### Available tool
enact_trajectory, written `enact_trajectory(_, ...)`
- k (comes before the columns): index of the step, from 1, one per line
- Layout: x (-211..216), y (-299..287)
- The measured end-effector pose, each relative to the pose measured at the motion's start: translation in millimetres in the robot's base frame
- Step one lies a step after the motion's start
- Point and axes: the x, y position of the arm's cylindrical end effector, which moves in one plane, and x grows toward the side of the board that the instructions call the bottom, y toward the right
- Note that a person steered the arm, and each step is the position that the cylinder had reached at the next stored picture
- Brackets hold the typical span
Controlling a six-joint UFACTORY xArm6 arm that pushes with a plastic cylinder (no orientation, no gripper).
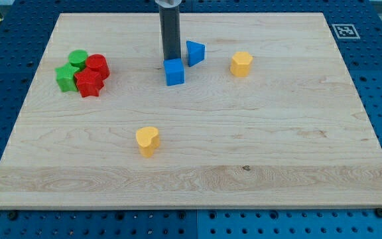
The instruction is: Move the blue cube to the right side of the yellow heart
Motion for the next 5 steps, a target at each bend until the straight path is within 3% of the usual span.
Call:
enact_trajectory(3,70,16)
enact_trajectory(5,82,31)
